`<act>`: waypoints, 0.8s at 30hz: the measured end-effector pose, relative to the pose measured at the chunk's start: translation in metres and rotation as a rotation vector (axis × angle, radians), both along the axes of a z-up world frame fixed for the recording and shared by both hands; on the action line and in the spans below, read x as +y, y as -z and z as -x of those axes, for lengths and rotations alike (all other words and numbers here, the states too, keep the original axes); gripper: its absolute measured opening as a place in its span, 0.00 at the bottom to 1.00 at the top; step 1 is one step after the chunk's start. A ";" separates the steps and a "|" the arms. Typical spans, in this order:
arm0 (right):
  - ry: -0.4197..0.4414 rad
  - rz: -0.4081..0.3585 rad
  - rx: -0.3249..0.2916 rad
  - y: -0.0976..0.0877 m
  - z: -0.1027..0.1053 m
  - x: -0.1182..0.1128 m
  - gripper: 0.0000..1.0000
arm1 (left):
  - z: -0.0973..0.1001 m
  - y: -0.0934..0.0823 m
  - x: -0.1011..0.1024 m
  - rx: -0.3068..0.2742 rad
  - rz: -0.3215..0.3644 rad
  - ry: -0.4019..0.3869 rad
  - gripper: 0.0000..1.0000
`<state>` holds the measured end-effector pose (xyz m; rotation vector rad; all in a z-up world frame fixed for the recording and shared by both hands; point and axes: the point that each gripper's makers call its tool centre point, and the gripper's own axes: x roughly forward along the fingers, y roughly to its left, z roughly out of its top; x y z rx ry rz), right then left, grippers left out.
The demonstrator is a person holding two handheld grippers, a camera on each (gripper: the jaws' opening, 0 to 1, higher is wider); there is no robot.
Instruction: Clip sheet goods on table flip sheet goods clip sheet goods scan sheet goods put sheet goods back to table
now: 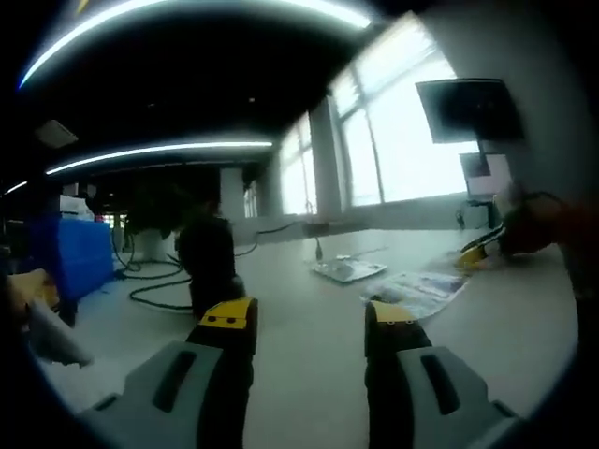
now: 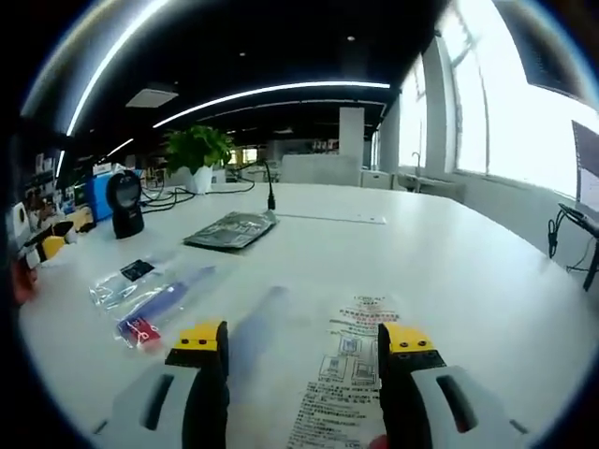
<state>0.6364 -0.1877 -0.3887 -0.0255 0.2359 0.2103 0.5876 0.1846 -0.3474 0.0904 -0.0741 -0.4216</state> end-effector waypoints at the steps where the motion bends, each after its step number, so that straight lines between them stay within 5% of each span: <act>1: -0.015 -0.044 0.011 -0.002 0.003 0.004 0.60 | 0.000 0.000 0.000 -0.002 0.001 0.000 0.39; 10: -0.012 -0.039 -0.039 -0.048 -0.017 -0.042 0.55 | -0.001 -0.002 0.005 -0.012 -0.001 -0.024 0.39; 16: -0.096 0.114 0.048 -0.026 -0.045 -0.071 0.49 | -0.003 0.000 0.005 -0.003 0.004 -0.019 0.39; 24: -0.139 0.062 0.130 -0.010 -0.063 -0.085 0.40 | -0.006 0.001 0.007 0.001 0.007 -0.024 0.39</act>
